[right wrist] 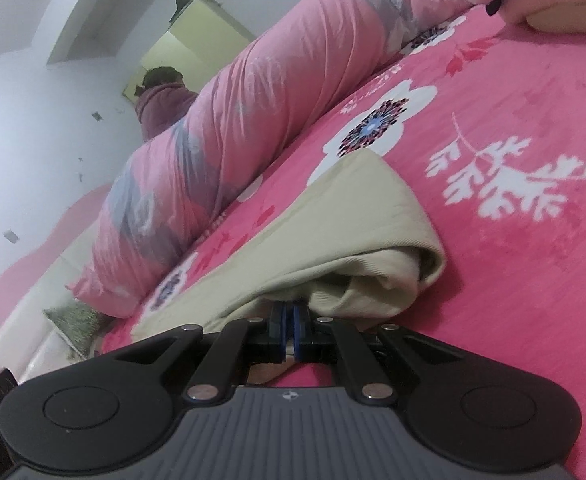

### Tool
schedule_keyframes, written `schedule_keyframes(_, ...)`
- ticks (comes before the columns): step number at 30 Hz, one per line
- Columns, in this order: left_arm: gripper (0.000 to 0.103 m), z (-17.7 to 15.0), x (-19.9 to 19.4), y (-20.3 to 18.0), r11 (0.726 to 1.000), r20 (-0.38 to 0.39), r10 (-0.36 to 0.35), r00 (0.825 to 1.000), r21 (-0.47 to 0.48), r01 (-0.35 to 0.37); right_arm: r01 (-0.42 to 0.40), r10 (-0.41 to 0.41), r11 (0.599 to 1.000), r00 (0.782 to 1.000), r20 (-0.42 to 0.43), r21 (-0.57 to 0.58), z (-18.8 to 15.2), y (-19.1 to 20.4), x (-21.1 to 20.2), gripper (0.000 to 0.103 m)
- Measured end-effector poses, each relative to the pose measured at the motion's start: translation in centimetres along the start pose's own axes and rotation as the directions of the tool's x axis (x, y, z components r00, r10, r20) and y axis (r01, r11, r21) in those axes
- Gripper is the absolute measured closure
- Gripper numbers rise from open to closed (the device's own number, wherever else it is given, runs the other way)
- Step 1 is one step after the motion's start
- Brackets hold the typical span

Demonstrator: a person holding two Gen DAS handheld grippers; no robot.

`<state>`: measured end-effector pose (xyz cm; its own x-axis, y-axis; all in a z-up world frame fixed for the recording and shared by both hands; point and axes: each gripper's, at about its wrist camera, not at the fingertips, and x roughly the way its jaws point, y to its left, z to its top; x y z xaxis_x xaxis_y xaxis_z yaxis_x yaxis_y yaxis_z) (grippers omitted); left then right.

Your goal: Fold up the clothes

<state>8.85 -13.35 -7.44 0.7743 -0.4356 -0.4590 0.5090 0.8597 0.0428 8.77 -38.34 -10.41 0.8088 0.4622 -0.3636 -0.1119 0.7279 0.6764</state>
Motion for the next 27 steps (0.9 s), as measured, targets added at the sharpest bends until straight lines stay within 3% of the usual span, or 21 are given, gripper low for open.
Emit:
schedule_keyframes(6, 0.071, 0.4, 0.4, -1.1, 0.995, 0.011, 0.086, 0.996, 0.052, -0.087, 0.052, -0.055, 0.995, 0.998, -0.025, -0.086, -0.4, 0.5, 0.3, 0.100)
schedule_keyframes(11, 0.071, 0.6, 0.4, -1.4, 0.997, 0.017, 0.066, 0.998, 0.045, -0.066, 0.040, -0.047, 0.983, 0.998, -0.038, -0.177, -0.3, 1.9, 1.0, 0.100)
schedule_keyframes(13, 0.070, 0.6, 0.6, -1.4, 0.997, 0.017, 0.068, 0.998, 0.039, -0.069, 0.074, -0.092, 0.974, 0.993, -0.074, -0.215, -0.5, 2.4, 1.9, 0.100)
schedule_keyframes(17, 0.078, 0.5, 0.9, -2.1, 0.987, 0.036, 0.141, 0.989, 0.073, -0.143, 0.115, -0.150, 0.958, 0.982, -0.116, -0.261, -0.9, 3.0, 2.8, 0.103)
schedule_keyframes(24, 0.081, 0.4, 1.2, -3.7, 0.936, 0.098, 0.280, 0.955, 0.192, -0.294, 0.113, -0.150, 0.961, 0.980, -0.132, -0.251, -1.1, 2.6, 2.6, 0.103)
schedule_keyframes(27, 0.082, -0.6, 2.4, -5.2, 0.886, 0.076, 0.308, 0.948, 0.341, -0.315, 0.110, -0.144, 0.965, 0.981, -0.132, -0.237, -1.1, 2.2, 2.6, 0.103)
